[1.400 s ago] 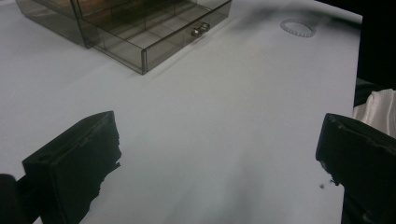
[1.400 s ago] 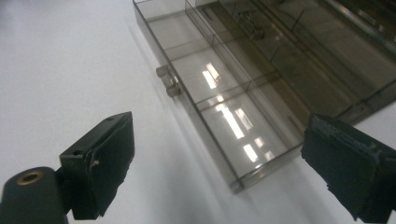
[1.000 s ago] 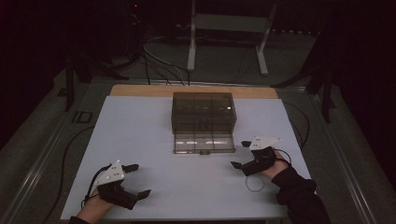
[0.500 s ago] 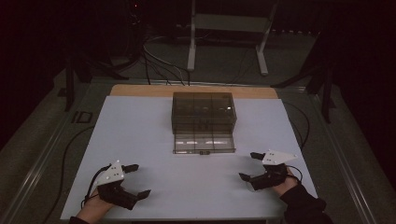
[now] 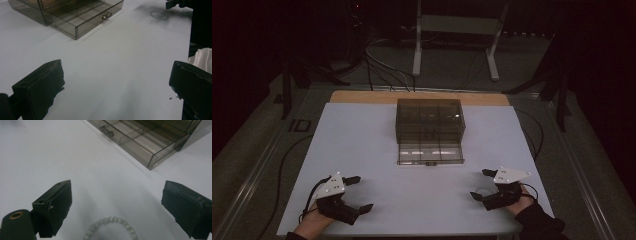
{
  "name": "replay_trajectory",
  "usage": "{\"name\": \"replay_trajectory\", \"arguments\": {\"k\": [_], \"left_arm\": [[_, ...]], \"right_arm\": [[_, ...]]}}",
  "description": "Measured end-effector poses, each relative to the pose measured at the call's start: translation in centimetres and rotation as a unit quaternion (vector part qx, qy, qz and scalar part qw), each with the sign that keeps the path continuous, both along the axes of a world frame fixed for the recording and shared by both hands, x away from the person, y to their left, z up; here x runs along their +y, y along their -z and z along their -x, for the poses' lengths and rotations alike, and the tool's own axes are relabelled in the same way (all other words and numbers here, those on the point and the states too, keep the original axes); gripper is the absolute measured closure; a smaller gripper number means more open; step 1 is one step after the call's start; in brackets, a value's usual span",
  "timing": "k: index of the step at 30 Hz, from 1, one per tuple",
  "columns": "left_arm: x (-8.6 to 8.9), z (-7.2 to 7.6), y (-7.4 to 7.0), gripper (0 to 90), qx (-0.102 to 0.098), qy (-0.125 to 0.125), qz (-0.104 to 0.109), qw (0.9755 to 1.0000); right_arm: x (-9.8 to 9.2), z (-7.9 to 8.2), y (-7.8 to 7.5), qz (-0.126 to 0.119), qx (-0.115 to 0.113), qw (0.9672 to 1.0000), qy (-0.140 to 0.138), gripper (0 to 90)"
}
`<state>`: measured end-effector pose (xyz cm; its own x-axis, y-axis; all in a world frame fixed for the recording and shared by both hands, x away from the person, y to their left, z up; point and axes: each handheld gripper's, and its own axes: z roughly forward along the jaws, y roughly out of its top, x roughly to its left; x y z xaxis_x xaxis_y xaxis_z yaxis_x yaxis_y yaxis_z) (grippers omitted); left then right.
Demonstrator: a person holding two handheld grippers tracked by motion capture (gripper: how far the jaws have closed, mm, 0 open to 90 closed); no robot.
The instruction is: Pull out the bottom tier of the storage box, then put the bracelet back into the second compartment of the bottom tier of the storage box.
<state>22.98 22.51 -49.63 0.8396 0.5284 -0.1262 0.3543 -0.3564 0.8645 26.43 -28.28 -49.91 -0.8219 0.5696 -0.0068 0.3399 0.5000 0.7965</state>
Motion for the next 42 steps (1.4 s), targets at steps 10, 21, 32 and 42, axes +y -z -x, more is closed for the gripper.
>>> {"name": "replay_trajectory", "arguments": {"k": [10,21,32,42], "left_arm": [[0.0,0.0,0.0,0.0,-0.001,0.000,-0.001,1.0000],[-0.1,0.1,0.0,0.0,-0.003,-0.001,-0.004,1.0000],[-0.1,0.1,0.0,0.0,-0.002,0.000,-0.004,1.0000],[-0.1,0.0,0.0,0.0,-0.002,0.000,-0.004,1.0000]], "right_arm": [[0.2,0.0,-0.8,-0.006,-0.014,0.9999,-0.006,10.2],[-0.3,-0.3,-2.5,-0.013,-0.025,0.9995,0.015,10.2],[-1.0,-1.2,-1.8,0.015,0.018,0.9990,0.039,10.7],[-1.2,-2.0,0.0,0.056,0.051,0.9964,0.040,33.2]]}}
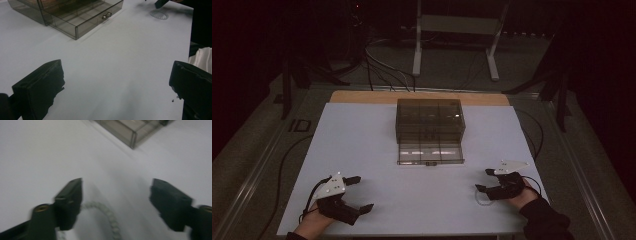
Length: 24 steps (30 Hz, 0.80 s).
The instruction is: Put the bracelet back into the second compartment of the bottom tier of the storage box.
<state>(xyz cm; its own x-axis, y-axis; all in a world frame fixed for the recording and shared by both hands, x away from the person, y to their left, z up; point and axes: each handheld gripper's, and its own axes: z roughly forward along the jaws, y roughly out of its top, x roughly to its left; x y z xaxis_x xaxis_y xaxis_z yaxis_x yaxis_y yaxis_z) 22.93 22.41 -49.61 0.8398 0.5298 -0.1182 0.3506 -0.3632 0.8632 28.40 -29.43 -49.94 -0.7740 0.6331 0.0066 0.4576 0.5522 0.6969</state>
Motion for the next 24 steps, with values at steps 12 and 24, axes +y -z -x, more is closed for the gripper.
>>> {"name": "replay_trajectory", "arguments": {"k": [12,24], "left_arm": [[0.01,0.03,0.01,0.0,0.000,0.000,0.000,1.0000],[0.00,0.01,0.02,0.0,0.001,-0.001,-0.002,1.0000]], "right_arm": [[-0.27,0.30,0.84,0.049,0.033,0.9980,-0.023,74.4],[0.00,0.46,0.27,0.037,0.041,0.9982,-0.022,87.8]]}}
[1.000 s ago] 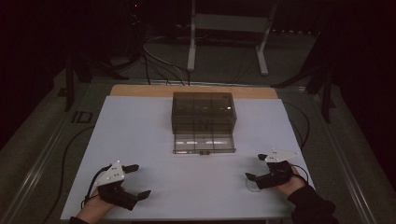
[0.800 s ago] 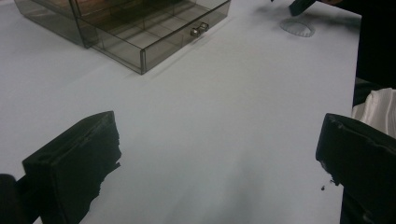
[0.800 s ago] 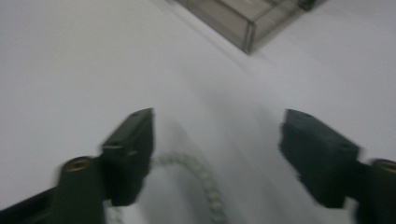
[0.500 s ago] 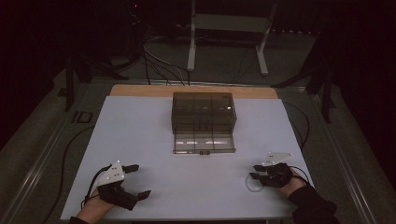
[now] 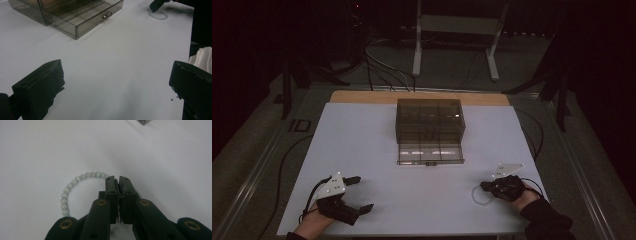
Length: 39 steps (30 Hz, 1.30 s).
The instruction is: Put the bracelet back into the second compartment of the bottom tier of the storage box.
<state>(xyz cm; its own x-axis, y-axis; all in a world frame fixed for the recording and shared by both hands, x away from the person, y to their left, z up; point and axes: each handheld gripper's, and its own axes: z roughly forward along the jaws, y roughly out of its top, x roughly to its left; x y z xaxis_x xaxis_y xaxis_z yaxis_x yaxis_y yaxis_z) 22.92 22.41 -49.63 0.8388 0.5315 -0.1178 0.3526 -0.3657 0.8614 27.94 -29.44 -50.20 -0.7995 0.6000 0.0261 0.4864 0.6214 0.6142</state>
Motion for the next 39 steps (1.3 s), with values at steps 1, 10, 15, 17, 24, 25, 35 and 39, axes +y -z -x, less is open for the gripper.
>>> {"name": "replay_trajectory", "arguments": {"k": [1,10,15,17,24,25,35,39], "left_arm": [[0.0,0.0,0.0,0.0,0.000,0.000,0.001,1.0000],[0.0,0.0,0.0,0.0,0.001,-0.001,-0.003,1.0000],[0.0,0.0,0.1,0.0,0.001,-0.002,-0.003,1.0000],[0.0,0.0,0.0,0.0,0.002,-0.002,-0.002,1.0000],[0.0,0.0,0.0,0.0,0.001,-0.003,0.000,1.0000],[0.0,0.0,0.0,0.0,0.001,-0.002,-0.002,1.0000],[0.0,0.0,0.0,0.0,0.001,-0.003,-0.002,1.0000],[0.0,0.0,0.0,0.0,0.001,-0.003,-0.001,1.0000]], "right_arm": [[0.0,0.0,-0.2,-0.004,-0.003,1.0000,0.002,87.8],[0.0,0.4,-1.8,-0.027,-0.021,0.9994,0.010,87.9],[0.5,0.8,-2.9,-0.030,-0.034,0.9990,0.004,87.8],[0.6,0.9,-3.2,-0.032,-0.038,0.9988,0.003,87.8],[0.9,0.8,-3.9,-0.041,-0.036,0.9985,0.004,87.8],[0.9,0.8,-4.1,-0.040,-0.039,0.9984,0.005,87.8],[1.4,0.2,-5.2,-0.050,-0.048,0.9976,0.003,87.8],[1.8,-0.1,-5.2,-0.056,-0.048,0.9972,0.003,87.8]]}}
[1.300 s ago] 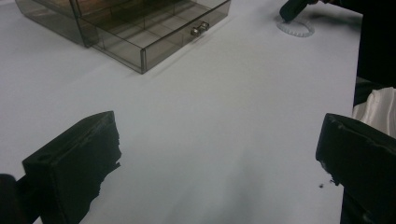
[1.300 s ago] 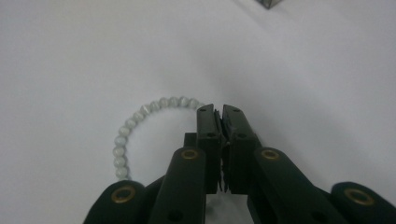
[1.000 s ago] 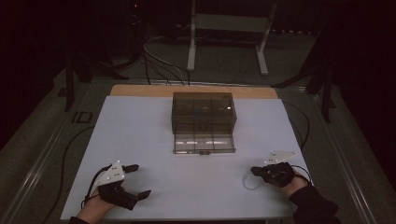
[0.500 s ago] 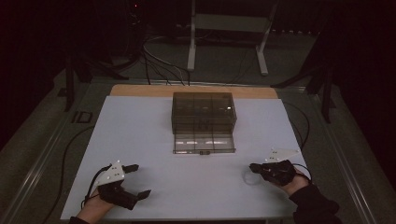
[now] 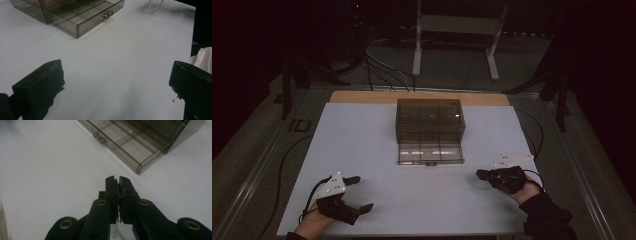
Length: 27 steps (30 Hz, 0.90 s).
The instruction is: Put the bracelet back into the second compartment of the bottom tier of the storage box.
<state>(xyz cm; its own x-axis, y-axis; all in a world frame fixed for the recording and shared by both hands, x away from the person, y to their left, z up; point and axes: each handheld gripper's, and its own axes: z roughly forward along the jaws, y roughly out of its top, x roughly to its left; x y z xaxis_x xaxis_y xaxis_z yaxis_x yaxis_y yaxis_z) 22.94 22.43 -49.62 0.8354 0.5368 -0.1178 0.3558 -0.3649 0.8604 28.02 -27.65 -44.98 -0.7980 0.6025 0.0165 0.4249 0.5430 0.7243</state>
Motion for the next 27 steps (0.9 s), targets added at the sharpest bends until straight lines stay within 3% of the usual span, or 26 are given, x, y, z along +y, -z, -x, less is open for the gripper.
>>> {"name": "replay_trajectory", "arguments": {"k": [8,27], "left_arm": [[0.0,0.0,0.0,0.0,-0.001,0.000,-0.001,1.0000],[0.0,0.0,0.0,0.0,0.000,0.001,0.001,1.0000]], "right_arm": [[0.8,-0.5,-0.6,-0.006,-0.005,0.9999,-0.008,87.8],[3.0,-1.8,-3.5,-0.016,-0.046,0.9985,-0.025,87.8]]}}
